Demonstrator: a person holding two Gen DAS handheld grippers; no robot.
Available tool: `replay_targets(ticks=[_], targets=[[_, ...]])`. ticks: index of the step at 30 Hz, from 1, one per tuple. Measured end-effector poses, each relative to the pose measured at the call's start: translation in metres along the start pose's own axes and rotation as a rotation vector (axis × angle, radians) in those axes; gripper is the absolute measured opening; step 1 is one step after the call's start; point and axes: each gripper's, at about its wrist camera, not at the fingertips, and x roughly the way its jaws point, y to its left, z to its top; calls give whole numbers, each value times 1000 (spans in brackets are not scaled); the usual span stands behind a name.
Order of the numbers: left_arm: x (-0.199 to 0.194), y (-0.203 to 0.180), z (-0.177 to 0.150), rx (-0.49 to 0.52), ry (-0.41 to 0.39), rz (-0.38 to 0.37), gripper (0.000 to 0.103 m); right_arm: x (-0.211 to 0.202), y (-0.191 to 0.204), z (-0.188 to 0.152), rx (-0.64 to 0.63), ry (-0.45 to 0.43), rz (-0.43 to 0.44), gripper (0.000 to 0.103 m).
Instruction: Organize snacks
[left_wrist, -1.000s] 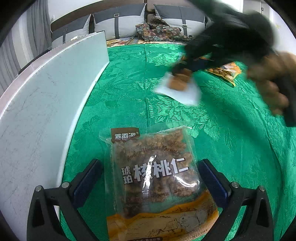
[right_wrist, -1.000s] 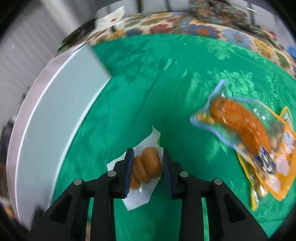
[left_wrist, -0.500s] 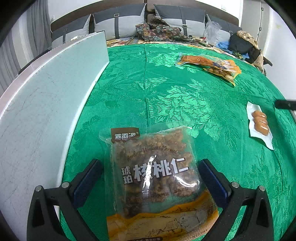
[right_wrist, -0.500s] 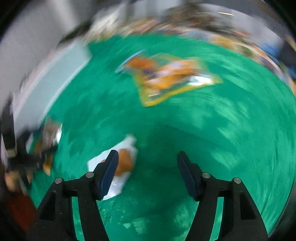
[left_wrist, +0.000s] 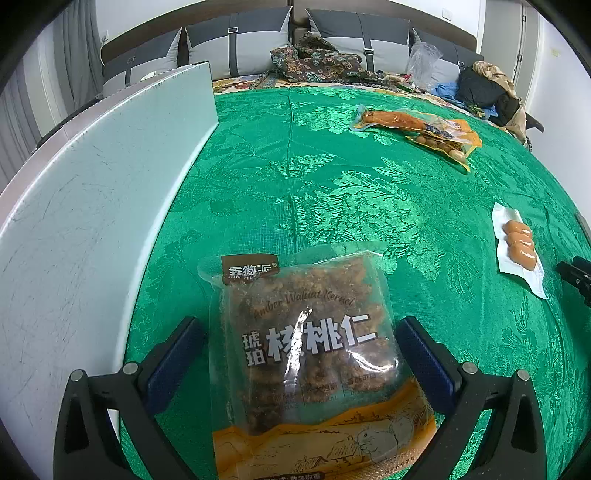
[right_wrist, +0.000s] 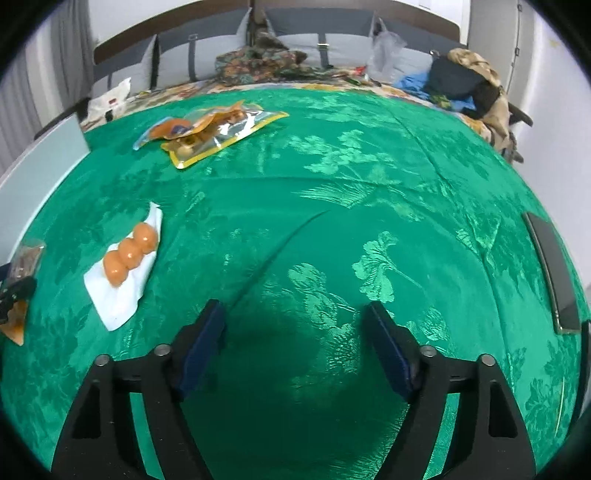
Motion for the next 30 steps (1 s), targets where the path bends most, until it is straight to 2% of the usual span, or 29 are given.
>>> replay_targets(ticks=[30], targets=[[0,0,0,0,0,-1,103,8,4,0,6,5,-5,86]])
